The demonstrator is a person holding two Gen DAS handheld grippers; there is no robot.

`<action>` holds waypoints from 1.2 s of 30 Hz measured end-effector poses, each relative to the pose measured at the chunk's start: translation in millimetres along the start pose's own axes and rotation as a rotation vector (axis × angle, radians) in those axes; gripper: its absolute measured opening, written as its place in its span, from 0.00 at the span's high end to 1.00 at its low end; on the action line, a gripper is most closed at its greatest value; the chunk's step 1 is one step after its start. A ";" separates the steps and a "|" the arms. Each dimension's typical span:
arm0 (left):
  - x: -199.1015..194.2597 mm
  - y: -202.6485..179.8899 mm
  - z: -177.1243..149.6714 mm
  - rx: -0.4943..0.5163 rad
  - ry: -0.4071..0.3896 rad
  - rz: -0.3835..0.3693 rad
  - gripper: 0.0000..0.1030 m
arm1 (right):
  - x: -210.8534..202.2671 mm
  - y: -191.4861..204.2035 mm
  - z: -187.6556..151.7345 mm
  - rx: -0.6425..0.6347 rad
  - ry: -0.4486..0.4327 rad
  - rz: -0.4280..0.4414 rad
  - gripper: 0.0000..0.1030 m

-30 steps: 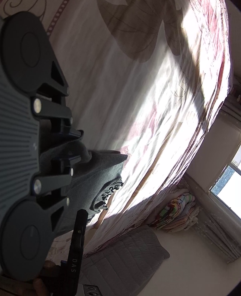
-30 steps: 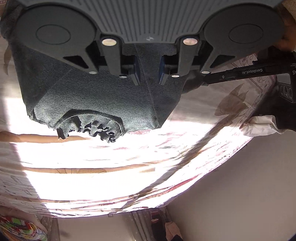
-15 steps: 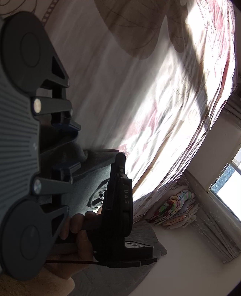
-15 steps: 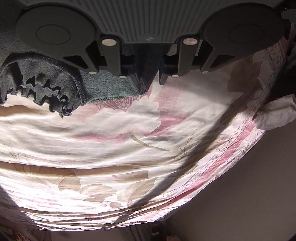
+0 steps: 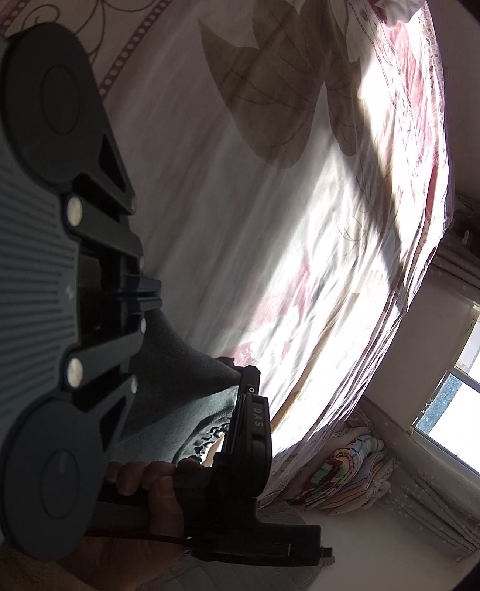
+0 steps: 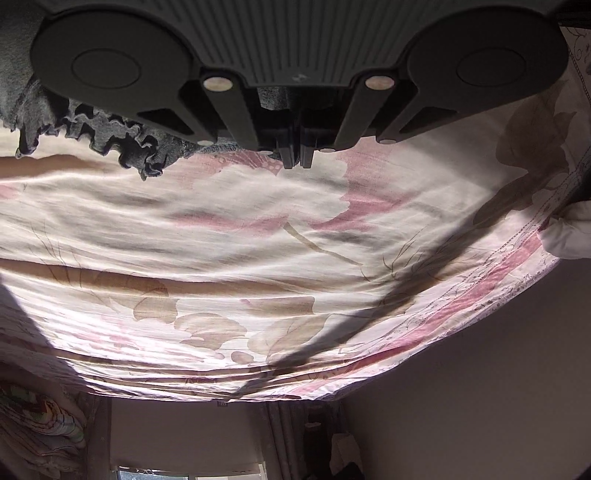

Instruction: Fold clothes

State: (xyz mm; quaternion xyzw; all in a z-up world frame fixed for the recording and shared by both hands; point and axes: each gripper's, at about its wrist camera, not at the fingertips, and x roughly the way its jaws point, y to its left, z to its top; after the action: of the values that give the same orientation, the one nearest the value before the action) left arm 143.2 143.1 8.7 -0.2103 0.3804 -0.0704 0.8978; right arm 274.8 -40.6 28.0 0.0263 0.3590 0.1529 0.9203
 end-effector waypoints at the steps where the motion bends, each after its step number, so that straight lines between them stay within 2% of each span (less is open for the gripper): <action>1: -0.2 -0.6 0.4 0.006 0.000 0.001 0.97 | 2.4 1.1 -1.7 -0.006 0.003 -0.006 0.97; 5: -1.5 1.9 2.0 -0.005 -0.002 -0.003 0.91 | 6.3 4.3 -5.7 -0.008 0.008 -0.013 0.96; 8: -7.6 -0.6 3.6 0.010 -0.039 0.021 0.80 | -9.0 1.1 -1.2 0.027 -0.008 -0.005 0.92; 11: -16.2 -6.0 5.9 0.046 -0.105 0.026 0.80 | -28.7 -0.4 -2.4 0.018 -0.035 -0.018 0.83; 13: -21.9 -11.2 6.6 0.079 -0.139 0.001 0.80 | -40.8 0.2 -8.0 -0.005 -0.041 -0.033 0.83; 19: -17.7 -31.3 -4.9 0.223 -0.117 -0.096 0.80 | -71.3 3.1 -37.0 -0.052 -0.023 -0.039 0.83; 24: 0.9 -41.5 -25.1 0.344 -0.047 -0.073 0.77 | -89.0 8.3 -70.9 -0.104 0.004 -0.067 0.83; 27: -1.4 -47.1 -31.9 0.409 -0.071 -0.058 0.74 | -102.9 8.8 -89.8 -0.129 0.016 -0.087 0.83; 29: -2.6 -47.4 -33.9 0.419 -0.076 -0.070 0.68 | -115.6 7.5 -100.9 -0.130 0.018 -0.098 0.83; 30: -3.0 -48.0 -35.9 0.432 -0.080 -0.077 0.61 | -121.6 6.9 -105.0 -0.127 0.018 -0.103 0.83; 33: -4.1 -55.4 -44.3 0.497 -0.086 -0.083 0.35 | -147.2 4.7 -119.2 -0.113 0.005 -0.121 0.82; 34: -4.1 -58.4 -46.5 0.517 -0.082 -0.082 0.21 | -157.2 4.3 -123.4 -0.110 0.000 -0.128 0.81; 36: -4.0 -61.0 -50.0 0.537 -0.064 -0.082 0.07 | -177.6 2.6 -132.8 -0.100 -0.012 -0.142 0.78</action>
State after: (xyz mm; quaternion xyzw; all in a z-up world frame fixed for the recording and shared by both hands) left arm 106.8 73.0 6.4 0.0178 0.3106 -0.1982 0.9295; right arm 61.8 -99.6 46.0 -0.0444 0.3464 0.1047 0.9312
